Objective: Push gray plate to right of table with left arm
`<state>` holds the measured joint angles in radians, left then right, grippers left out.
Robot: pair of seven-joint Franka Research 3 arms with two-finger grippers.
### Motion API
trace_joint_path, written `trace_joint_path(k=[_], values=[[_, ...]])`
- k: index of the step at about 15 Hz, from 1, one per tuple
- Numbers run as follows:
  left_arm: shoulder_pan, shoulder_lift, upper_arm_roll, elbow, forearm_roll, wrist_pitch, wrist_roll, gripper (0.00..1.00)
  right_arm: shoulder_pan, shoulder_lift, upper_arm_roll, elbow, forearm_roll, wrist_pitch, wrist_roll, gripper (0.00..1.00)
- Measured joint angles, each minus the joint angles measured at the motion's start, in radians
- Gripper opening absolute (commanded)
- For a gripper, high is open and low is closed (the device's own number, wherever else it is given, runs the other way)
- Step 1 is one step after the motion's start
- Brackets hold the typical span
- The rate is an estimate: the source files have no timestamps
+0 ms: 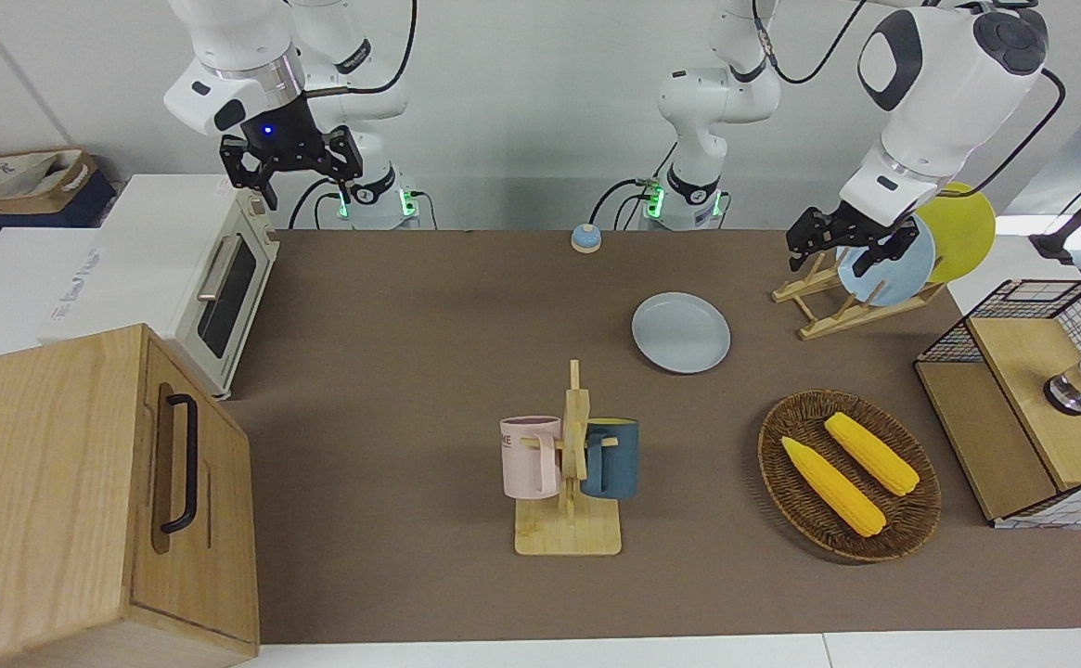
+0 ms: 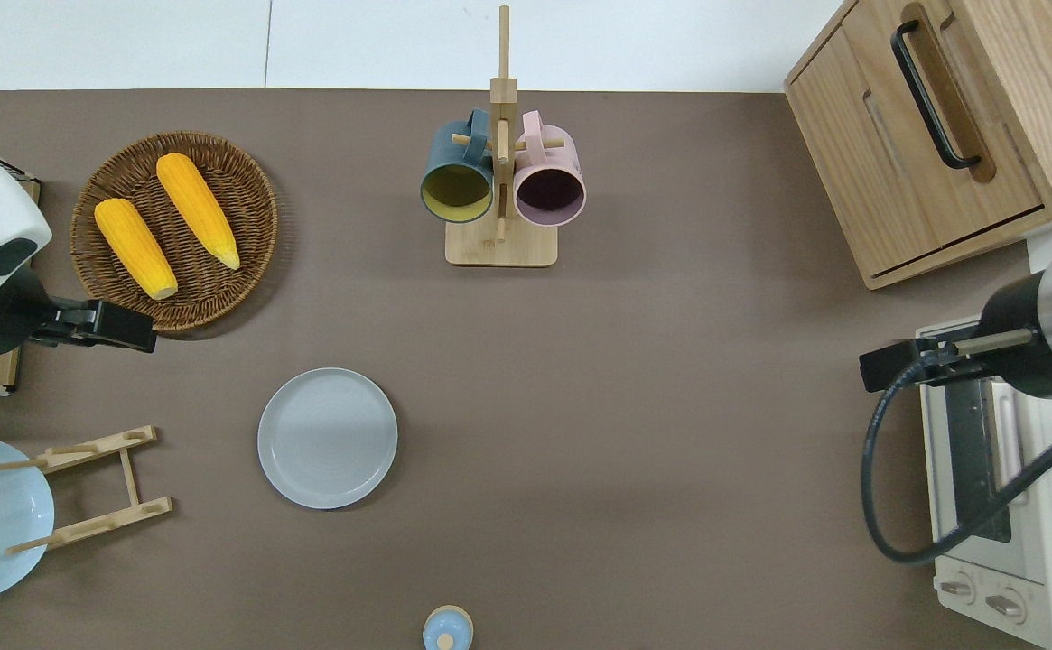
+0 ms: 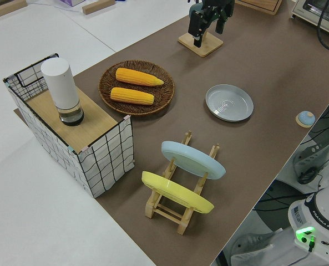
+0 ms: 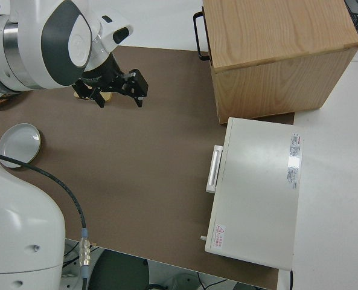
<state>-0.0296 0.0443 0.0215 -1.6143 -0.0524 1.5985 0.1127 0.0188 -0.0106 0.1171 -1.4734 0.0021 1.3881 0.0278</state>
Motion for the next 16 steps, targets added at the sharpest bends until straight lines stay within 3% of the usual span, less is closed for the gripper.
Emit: trace_joint_path(k=[6,16], values=[[0.0,0.0,0.017,0.0,0.004,-0.046,0.001,1.0,0.0,0.0,0.0,0.0,0.0,0.0,0.0,0.983],[-0.002,0.0,0.005,-0.036,0.035,-0.06,0.001,1.0,0.0,0.0,0.0,0.0,0.0,0.0,0.0,0.983]])
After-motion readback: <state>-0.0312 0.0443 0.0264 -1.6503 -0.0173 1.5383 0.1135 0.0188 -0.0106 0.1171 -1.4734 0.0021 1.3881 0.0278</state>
